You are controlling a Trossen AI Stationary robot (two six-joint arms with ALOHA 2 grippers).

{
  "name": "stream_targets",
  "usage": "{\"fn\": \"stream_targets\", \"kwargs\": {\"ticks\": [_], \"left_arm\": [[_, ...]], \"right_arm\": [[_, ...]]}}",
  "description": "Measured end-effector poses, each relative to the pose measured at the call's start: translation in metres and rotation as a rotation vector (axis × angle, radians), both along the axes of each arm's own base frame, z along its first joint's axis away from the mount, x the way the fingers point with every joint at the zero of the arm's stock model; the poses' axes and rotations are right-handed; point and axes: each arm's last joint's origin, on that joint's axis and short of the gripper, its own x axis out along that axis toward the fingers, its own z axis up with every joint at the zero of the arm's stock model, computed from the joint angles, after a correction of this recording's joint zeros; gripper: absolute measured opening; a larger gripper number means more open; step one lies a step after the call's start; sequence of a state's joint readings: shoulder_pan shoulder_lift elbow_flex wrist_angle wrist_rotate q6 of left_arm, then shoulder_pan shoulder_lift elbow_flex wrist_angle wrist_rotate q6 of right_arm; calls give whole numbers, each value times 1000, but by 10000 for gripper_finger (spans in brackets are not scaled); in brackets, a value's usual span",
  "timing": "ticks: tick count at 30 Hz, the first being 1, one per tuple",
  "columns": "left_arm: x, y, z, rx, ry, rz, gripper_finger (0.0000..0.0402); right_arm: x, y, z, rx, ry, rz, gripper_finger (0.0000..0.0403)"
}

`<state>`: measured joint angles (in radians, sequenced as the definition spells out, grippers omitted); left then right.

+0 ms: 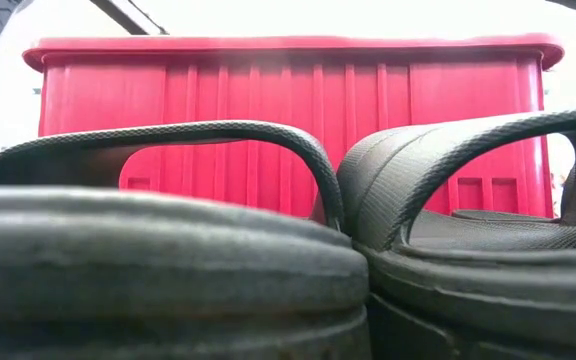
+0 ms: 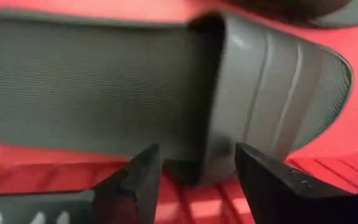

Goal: Pick and place slides into bin
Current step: Adjust the black slides in the bin

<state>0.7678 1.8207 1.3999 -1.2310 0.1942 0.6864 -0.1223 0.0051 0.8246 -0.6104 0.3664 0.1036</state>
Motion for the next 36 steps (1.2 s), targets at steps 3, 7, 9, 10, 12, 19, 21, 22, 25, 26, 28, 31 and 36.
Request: {"fn": "stream_targets", "kwargs": {"ticks": [3,7,9,10,12,19,21,22,25,26,28,31,36], "left_arm": [[-1,-1,27,60,-74,-2,213],[7,-5,67,70,-282,-16,222],[15,-4,82,79,-376,-10,222],[20,-3,85,88,-391,-3,223],[32,-1,86,103,-419,6,223],[74,-5,69,84,-493,-77,224],[82,-10,61,59,-500,-135,224],[85,-12,57,48,-491,-148,224],[93,-12,42,16,-455,-154,224],[95,-12,36,4,-440,-153,223],[98,-11,24,-28,-405,-148,223],[100,-9,6,-111,-359,-114,223],[97,-8,-16,-261,-275,-71,223]], "right_arm": [[0,0,0,0,0,0,0],[0,0,0,1,-1,0,0],[0,0,0,0,0,0,0],[0,0,0,0,0,0,0],[0,0,0,-1,1,0,0],[0,0,0,-6,3,-1,0],[0,0,0,-6,4,0,0],[0,0,0,-6,3,0,0],[0,0,0,-6,4,0,0],[0,0,0,-6,4,0,0],[0,0,0,-6,3,0,0],[0,0,0,-6,4,0,0],[0,0,0,-6,4,0,0]]}}
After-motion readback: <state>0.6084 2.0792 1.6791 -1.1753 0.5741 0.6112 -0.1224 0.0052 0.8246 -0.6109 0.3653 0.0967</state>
